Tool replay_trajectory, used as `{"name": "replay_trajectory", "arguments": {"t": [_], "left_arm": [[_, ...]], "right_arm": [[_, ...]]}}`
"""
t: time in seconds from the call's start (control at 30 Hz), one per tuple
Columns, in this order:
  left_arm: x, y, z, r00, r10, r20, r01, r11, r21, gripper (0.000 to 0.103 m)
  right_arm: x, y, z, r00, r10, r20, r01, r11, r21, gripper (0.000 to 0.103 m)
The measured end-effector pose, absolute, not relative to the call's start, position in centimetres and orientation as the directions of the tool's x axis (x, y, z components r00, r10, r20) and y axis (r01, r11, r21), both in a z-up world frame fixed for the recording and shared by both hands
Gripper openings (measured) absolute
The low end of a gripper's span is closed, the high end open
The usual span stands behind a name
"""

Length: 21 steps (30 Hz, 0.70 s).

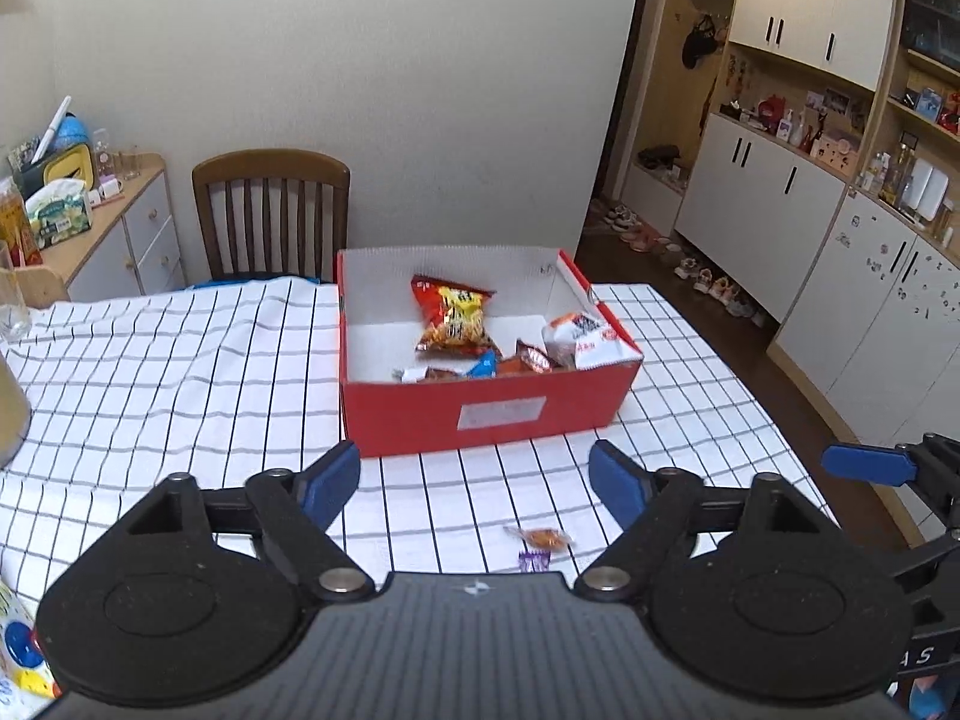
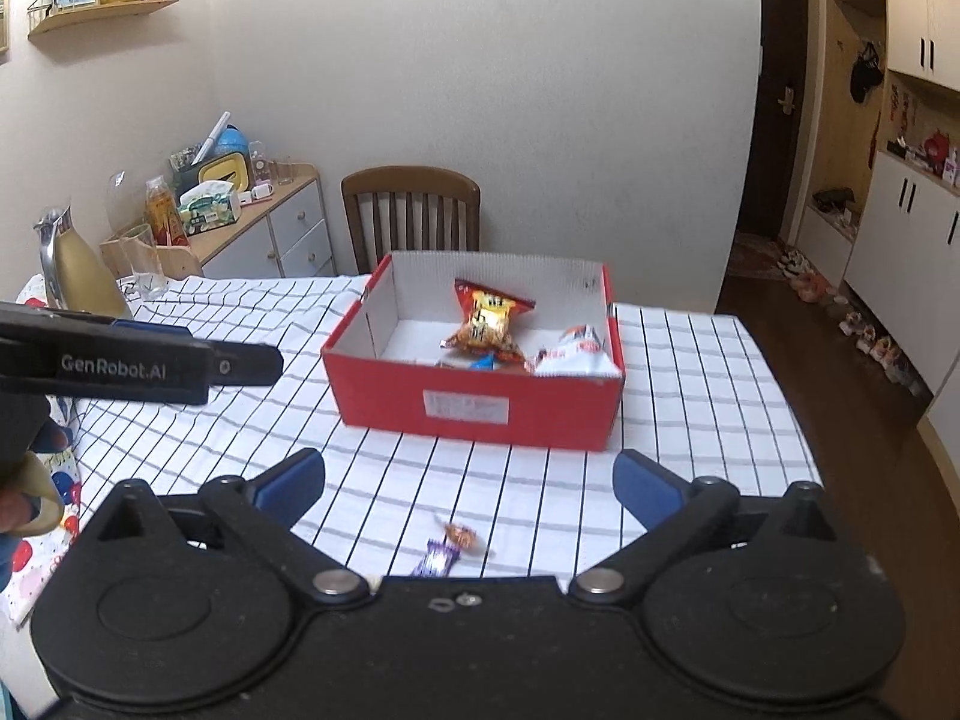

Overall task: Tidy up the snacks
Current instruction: 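Withdraw both tools from the box toward the remaining snacks, then grasp the sausage stick with the left tool while the right tool grasps the yellow M&M's bag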

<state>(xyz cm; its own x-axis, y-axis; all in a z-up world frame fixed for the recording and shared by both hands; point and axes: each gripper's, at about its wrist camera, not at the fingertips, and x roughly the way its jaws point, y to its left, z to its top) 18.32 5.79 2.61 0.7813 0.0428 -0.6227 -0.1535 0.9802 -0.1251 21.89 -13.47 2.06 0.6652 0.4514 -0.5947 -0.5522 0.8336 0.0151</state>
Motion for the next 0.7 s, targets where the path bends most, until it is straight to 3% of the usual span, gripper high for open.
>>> {"name": "replay_trajectory", "arguments": {"t": [0.7], "left_arm": [[17.1,4.9,-6.3,0.687,-0.001,-0.726,-0.099,0.991,-0.094,0.084]], "right_arm": [[19.7,-16.3,-5.7,0.67,0.357,-0.652,-0.471,0.882,-0.001,0.102]]}}
